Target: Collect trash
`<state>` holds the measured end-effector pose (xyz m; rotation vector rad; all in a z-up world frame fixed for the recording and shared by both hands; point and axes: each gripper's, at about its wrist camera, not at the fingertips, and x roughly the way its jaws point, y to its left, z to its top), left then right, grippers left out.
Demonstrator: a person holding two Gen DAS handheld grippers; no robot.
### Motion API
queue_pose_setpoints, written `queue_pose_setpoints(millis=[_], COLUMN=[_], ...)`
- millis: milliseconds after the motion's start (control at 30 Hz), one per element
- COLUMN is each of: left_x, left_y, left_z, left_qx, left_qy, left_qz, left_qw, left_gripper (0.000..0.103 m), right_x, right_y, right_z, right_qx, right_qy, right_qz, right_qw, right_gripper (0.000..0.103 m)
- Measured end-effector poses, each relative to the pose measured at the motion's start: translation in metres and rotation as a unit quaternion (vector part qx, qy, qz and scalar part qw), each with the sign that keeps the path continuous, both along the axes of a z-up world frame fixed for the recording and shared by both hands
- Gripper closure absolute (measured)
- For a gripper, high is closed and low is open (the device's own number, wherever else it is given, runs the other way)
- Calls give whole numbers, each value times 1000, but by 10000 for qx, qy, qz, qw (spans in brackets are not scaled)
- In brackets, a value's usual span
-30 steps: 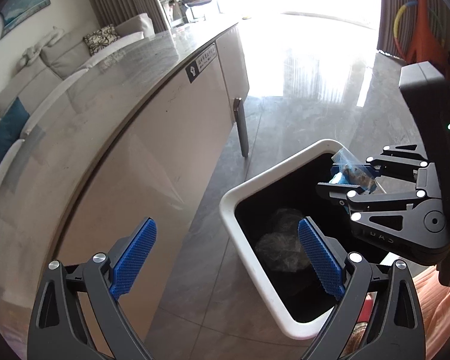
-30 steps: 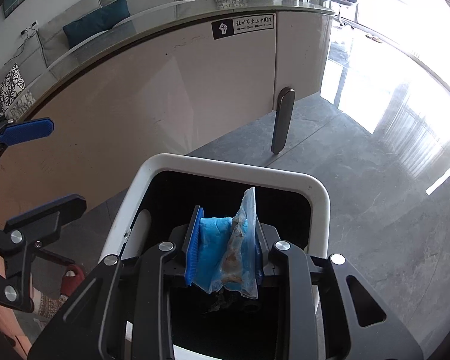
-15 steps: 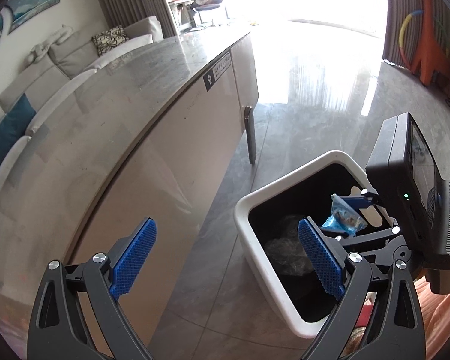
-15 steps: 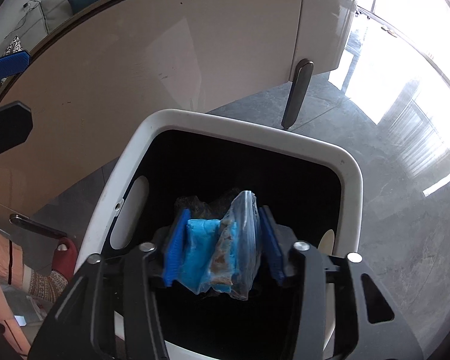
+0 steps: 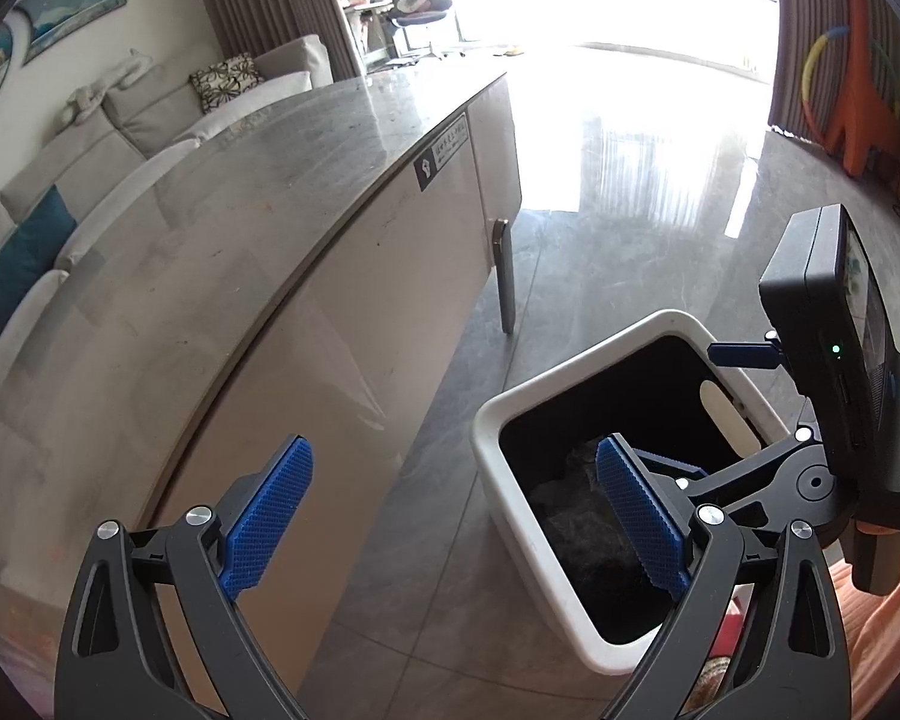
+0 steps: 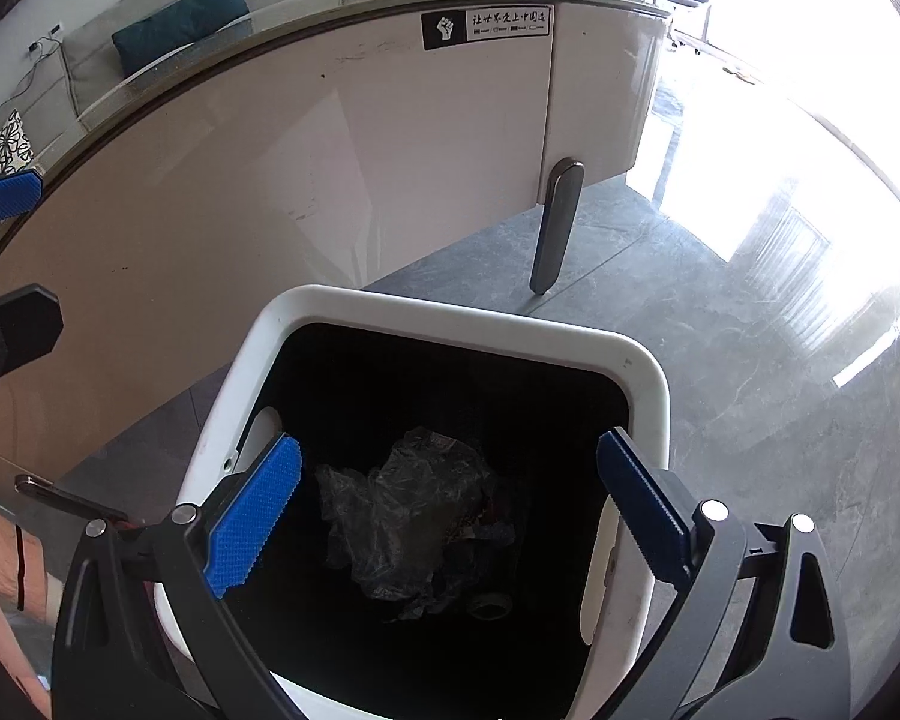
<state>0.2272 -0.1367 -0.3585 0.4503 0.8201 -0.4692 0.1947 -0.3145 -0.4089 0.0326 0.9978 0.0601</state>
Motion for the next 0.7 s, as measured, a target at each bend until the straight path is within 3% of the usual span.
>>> queue_pose_setpoints(millis=[367, 700], left_x=[-3, -4], left_y=[18, 75], left_z=[22, 67], left_qx=[-117, -487], left_qy=[-225, -588], left_qz=[177, 793], left_qw=[9995, 9939], left_gripper=[8, 8], right_x=[-19, -24], right_y=[9, 42], right_z=[37, 126], right_qx=[-64, 127], right_qy=[-701, -1624], right_qz=[-68, 117], right_qw=[9975, 9866], right_gripper=[5, 5])
